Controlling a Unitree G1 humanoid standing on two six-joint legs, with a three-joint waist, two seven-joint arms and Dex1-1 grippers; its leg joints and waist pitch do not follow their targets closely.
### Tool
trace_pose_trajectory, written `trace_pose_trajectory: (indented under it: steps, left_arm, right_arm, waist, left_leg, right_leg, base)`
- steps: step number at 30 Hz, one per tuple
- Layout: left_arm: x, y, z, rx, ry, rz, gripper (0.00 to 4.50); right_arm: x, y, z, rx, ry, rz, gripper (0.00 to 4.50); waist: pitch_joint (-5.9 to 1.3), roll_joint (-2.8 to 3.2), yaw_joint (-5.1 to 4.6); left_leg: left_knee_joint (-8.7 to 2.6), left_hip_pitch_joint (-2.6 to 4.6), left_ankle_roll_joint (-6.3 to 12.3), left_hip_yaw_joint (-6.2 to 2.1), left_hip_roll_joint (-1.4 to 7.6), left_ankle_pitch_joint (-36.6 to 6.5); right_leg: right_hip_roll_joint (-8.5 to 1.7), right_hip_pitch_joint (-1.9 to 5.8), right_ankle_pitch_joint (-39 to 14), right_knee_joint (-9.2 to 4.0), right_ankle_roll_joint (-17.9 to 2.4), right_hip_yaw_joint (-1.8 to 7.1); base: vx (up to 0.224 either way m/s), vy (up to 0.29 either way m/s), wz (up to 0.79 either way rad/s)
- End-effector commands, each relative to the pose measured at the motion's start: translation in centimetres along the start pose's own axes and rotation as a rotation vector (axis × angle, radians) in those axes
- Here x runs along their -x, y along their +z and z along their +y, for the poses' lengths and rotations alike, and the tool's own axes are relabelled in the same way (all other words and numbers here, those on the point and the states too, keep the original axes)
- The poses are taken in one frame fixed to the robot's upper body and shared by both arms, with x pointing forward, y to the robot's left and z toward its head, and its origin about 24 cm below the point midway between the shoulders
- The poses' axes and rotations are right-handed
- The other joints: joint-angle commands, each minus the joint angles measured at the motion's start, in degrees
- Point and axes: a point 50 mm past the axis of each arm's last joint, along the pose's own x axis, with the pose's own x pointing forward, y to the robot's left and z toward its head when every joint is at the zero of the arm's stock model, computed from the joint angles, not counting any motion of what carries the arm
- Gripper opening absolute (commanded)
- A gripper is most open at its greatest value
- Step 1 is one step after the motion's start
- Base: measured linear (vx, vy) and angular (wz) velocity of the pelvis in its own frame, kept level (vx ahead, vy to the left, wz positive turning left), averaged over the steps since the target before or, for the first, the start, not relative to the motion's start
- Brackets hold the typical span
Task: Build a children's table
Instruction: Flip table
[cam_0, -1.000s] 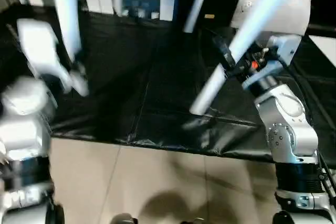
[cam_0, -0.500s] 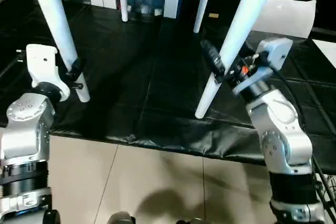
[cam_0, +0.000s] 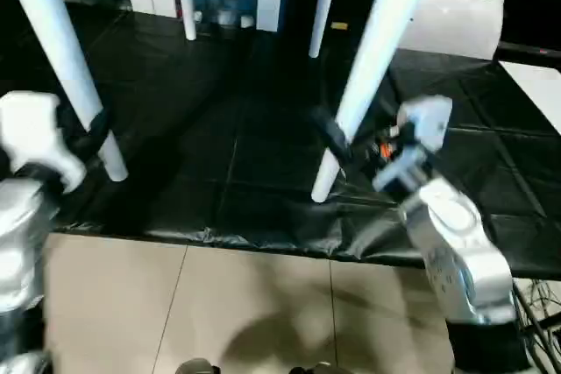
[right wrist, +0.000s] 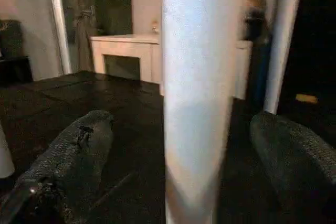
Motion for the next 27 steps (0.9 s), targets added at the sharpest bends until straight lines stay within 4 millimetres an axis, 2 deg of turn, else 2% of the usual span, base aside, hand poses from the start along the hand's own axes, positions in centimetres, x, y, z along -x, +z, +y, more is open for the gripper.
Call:
trace_pose_trajectory:
  steps: [1, 3, 4, 5, 6, 7, 8, 9, 10, 11, 12, 13, 14, 15, 16, 17, 18, 19, 20, 21, 22, 23, 24, 25, 26, 27]
  left_arm:
    - [1.4, 0.5, 0.3, 0.017, -0.016, -0.043, 2.91]
    - [2.4, 0.3, 0.3, 0.037, -0.028, -0.044, 3.11]
    - [3.7, 0.0, 0.3, 0.054, -0.037, -0.043, 3.15]
    - [4.6, -0.2, 0.2, 0.068, -0.052, -0.04, 3.23]
    - [5.2, -0.3, 0.0, 0.084, -0.062, -0.036, 3.36]
    - [5.6, -0.3, -0.2, 0.095, -0.076, -0.036, 3.48]
    - [6.9, -0.3, -1.6, 0.134, -0.153, -0.024, 3.48]
    - [7.1, -0.3, -2.0, 0.137, -0.176, -0.018, 3.61]
    - [7.4, -0.3, -2.5, 0.141, -0.206, -0.008, 3.61]
    - [7.8, -0.4, -3.4, 0.163, -0.262, 0.006, 3.69]
    - [8.2, -0.5, -4.7, 0.197, -0.344, 0.024, 3.8]
    - [8.4, -0.8, -6.2, 0.227, -0.436, 0.05, 3.92]
    - [8.4, -0.9, -6.5, 0.232, -0.452, 0.056, 3.98]
    - [8.5, -1.2, -7.7, 0.257, -0.526, 0.084, 4.04]
    - [8.4, -1.4, -8.3, 0.266, -0.561, 0.1, 4.04]
    - [8.2, -2.0, -9.0, 0.278, -0.602, 0.144, 4.12]
    - [8.0, -2.5, -9.2, 0.272, -0.614, 0.181, 4.36]
    - [7.9, -2.9, -9.3, 0.26, -0.622, 0.211, 4.41]
    - [7.8, -3.2, -9.4, 0.252, -0.625, 0.229, 4.43]
    - [7.8, -3.5, -9.4, 0.251, -0.624, 0.244, 4.43]
    - [7.7, -3.8, -9.4, 0.249, -0.624, 0.261, 4.46]
    - [7.7, -5.2, -9.3, 0.222, -0.61, 0.332, 4.46]
    - [7.9, -6.7, -9.3, 0.211, -0.597, 0.406, 4.46]
    - [8.2, -8.0, -9.2, 0.207, -0.579, 0.482, 4.46]
    - [8.6, -9.0, -9.1, 0.201, -0.563, 0.541, 4.46]
    - [8.8, -9.9, -9.1, 0.198, -0.549, 0.589, 4.46]
  right_arm:
    - [1.4, 0.5, -0.7, 0.009, -0.032, -0.009, 4.5]
    - [2.3, 0.3, -0.7, 0.008, -0.04, -0.006, 4.5]
    - [3.4, 0.3, -0.8, -0.005, -0.046, -0.008, 4.5]
    - [4.0, 0.3, -0.7, -0.014, -0.045, -0.009, 4.5]
    - [4.5, 0.4, -0.6, -0.023, -0.04, -0.01, 4.5]
    - [4.9, 0.5, -0.5, -0.029, -0.037, -0.01, 4.5]
    - [6.2, 0.8, -0.3, -0.07, -0.017, -0.009, 4.5]
    - [6.4, 0.9, -0.2, -0.082, -0.011, -0.008, 4.5]
    - [6.8, 0.9, 0.0, -0.097, 0.003, -0.004, 4.5]
    - [7.2, 0.9, 0.4, -0.11, 0.038, 0.009, 4.5]
    - [7.7, 1.0, 0.8, -0.119, 0.092, 0.03, 4.5]
    - [8.1, 1.0, 1.4, -0.139, 0.165, 0.06, 4.5]
    - [8.2, 1.0, 1.6, -0.143, 0.179, 0.067, 4.5]
    - [8.5, 0.8, 2.1, -0.162, 0.244, 0.104, 4.5]
    - [8.6, 0.6, 2.4, -0.174, 0.279, 0.13, 4.5]
    - [8.8, -0.1, 2.8, -0.185, 0.342, 0.191, 4.5]
    - [8.9, -0.6, 2.9, -0.191, 0.369, 0.224, 4.5]
    - [8.8, -1.1, 2.9, -0.204, 0.388, 0.251, 4.5]
    - [8.9, -1.3, 3.0, -0.214, 0.397, 0.265, 4.5]
    - [8.8, -1.6, 2.9, -0.219, 0.399, 0.273, 4.5]
    - [8.7, -1.9, 2.8, -0.223, 0.4, 0.281, 4.5]
    - [8.7, -3.1, 2.6, -0.252, 0.416, 0.319, 4.5]
    - [8.8, -4.4, 2.4, -0.264, 0.43, 0.363, 4.5]
    - [8.9, -5.5, 2.2, -0.277, 0.445, 0.408, 4.5]
    - [9.1, -6.3, 2.1, -0.291, 0.458, 0.443, 4.5]
    - [9.1, -7.1, 2.0, -0.296, 0.468, 0.478, 4.5]
  waist:
    - [-3.28, 1.47, 0.21]
    - [-3.05, 1.59, 0.14]
    - [-2.94, 1.82, 0.18]
    - [-2.46, 2.75, 0.44]
    - [-2.49, 2.12, 0.2]
    - [-2.1, 2.22, 0.23]
    - [-2.13, 2.68, 0.43]
    - [-1.87, 2.34, 0.49]
    - [-1.56, 3.17, 0.46]
    - [-1.56, 2.86, 0.26]
    - [-1.37, 2.84, 0.14]
    - [-0.9, 3.96, 0.17]
    - [-0.54, 3.49, -0.1]
    - [-0.44, 3.52, -0.35]
    - [-0.2, 3.92, -0.59]
    - [-0.04, 5.9, -0.86]
    - [0.18, 5.62, -1.14]
    - [0.18, 7.25, 0.05]
    - [0.1, 6.36, 2.93]
    - [-0.64, 3.86, 3.03]
    - [-1.18, 1.88, 1.98]
    - [-0.46, 2.99, 2.12]
    - [-1.05, 3.36, 2.41]
    - [-0.23, 3.97, 2.53]
    - [-0.59, 3.99, 1.91]
    - [-0.88, 4.71, 1.94]
  left_leg:
    - [-5.02, 0.55, -0.66, -1.63, 4.34, -10.84]
    - [-5.19, 0.74, -0.64, -1.62, 4.12, -13.79]
    - [-5.17, 0.82, -0.91, -1.82, 4.18, -15.83]
    - [-5.39, 1.01, -1.19, -1.97, 4.16, -18.6]
    - [-5.32, 1.09, -1.05, -1.89, 4.14, -19.81]
    - [-5.51, 1.4, -1.12, -2.08, 4.1, -22.18]
    - [-5.39, 1.77, -1.37, -2.22, 4.04, -23.24]
    - [-5.59, 1.54, -1.33, -2.48, 4.44, -24.19]
    - [-5.73, 1.93, -1.68, -2.61, 4.2, -26.61]
    - [-5.66, 2.14, -1.82, -2.61, 4.12, -28.0]
    - [-5.5, 2.55, -2.02, -2.85, 3.81, -30.29]
    - [-5.6, 3.26, -2.29, -3.09, 3.78, -33.06]
    - [-5.86, 3.64, -2.31, -3.39, 4.03, -35.48]
    - [-5.97, 3.94, -2.36, -3.46, 4.02, -36.66]
    - [-6.44, 4.01, -2.59, -3.88, 4.31, -39.33]
    - [-7.51, 3.79, -3.42, -4.28, 4.76, -43.74]
    - [-8.69, 3.15, -3.7, -4.28, 5.37, -46.57]
    - [-13.35, -1.48, -4.31, -4.22, 7.37, -53.02]
    - [-14.32, -4.01, -2.95, -1.09, 7.08, -54.02]
    - [-8.79, 1.5, -3.49, -0.97, 3.91, -42.34]
    - [-1.26, 5.17, -2.8, -1.61, 1.48, -30.51]
    - [4.29, 1.78, 0.35, -4.47, -0.13, -7.1]
    - [3.46, 0.62, 0.39, -5.23, 0.39, -3.56]
    - [0.44, 2.03, -1.19, -5.34, 0.98, -9.63]
    - [-3.14, 2.03, -2.11, -5.11, 2.03, -20.94]
    - [-3.99, 1.94, -2.32, -5.43, 2.53, -24.45]
  right_leg:
    - [-5.64, 2.97, -11.74, -4.26, -7.18, 4.22]
    - [-5.5, 2.78, -15.87, -4.9, -6.29, 4.14]
    - [-5.76, 2.7, -18.77, -5.24, -5.77, 4.2]
    - [-5.75, 2.3, -22.48, -5.82, -4.91, 4.17]
    - [-5.7, 2.3, -24.1, -6.16, -4.36, 4.12]
    - [-5.72, 2.09, -28.71, -6.8, -3.15, 3.94]
    - [-5.82, 1.91, -30.17, -6.92, -2.76, 3.87]
    - [-6.1, 2.08, -31.24, -7.17, -2.25, 4.01]
    - [-5.61, 1.63, -33.33, -7.57, -1.31, 3.67]
    - [-5.43, 1.45, -34.38, -7.87, -0.69, 3.53]
    - [-5.46, 1.5, -37.85, -8.61, 0.76, 3.01]
    - [-5.35, 1.43, -40.23, -9.48, 1.77, 2.34]
    - [-5.1, 1.73, -40.91, -10.09, 2.53, 1.6]
    - [-4.86, 1.89, -41.04, -10.35, 2.7, 1.04]
    - [-4.65, 2.4, -40.6, -10.4, 2.98, 0.29]
    - [-4.13, 3.29, -38.0, -9.63, 2.67, -0.5]
    - [-3.34, 4.01, -36.13, -8.88, 2.53, -1.13]
    - [-2.23, 8.31, -26.31, 0.83, 1.47, -0.3]
    - [-1.28, 8.58, -15.96, 6.86, 0.93, 1.71]
    - [-3.92, 3.29, -38.15, 0.43, 3.57, 6.3]
    - [-6.41, -1.07, -51.78, -6.16, 4.36, 6.92]
    - [-11.01, 0.46, -63.59, -10.03, 3.13, 9.91]
    - [-11.17, 2.23, -60.33, -9.17, 2.35, 10.09]
    - [-8.39, 1.28, -55.3, -8.28, 0.15, 7.17]
    - [-4.78, 1.25, -45.56, -5.81, -1.58, 5.84]
    - [-4.48, 1.65, -40.79, -5.0, -2.5, 5.8]
  base:
    - [0.0, 0.0, 0.0]
    - [0.0, 0.0, 0.0]
    - [0.0, 0.0, 0.0]
    - [0.0, 0.0, 0.0]
    - [0.0, 0.0, 0.0]
    - [0.0, 0.0, 0.0]
    - [0.0, 0.0, 0.0]
    - [0.0, 0.0, 0.0]
    - [0.0, 0.0, 0.0]
    - [0.0, 0.0, 0.0]
    - [0.0, 0.0, 0.0]
    - [0.0, 0.0, 0.0]
    - [0.0, 0.0, 0.0]
    - [-0.023, 0.05, 0.01]
    - [0.0, 0.0, 0.0]
    - [0.0, 0.0, 0.0]
    - [-0.071, 0.029, -0.02]
    - [-0.103, -0.006, 0.08]
    - [-0.103, -0.006, 0.08]
    - [-0.035, -0.079, 0.12]
    - [-0.002, -0.088, -0.11]
    - [-0.002, -0.088, -0.11]
    - [-0.02, -0.017, -0.18]
    - [0.0, 0.0, 0.0]
    - [0.0, 0.0, 0.0]
    - [0.0, 0.0, 0.0]
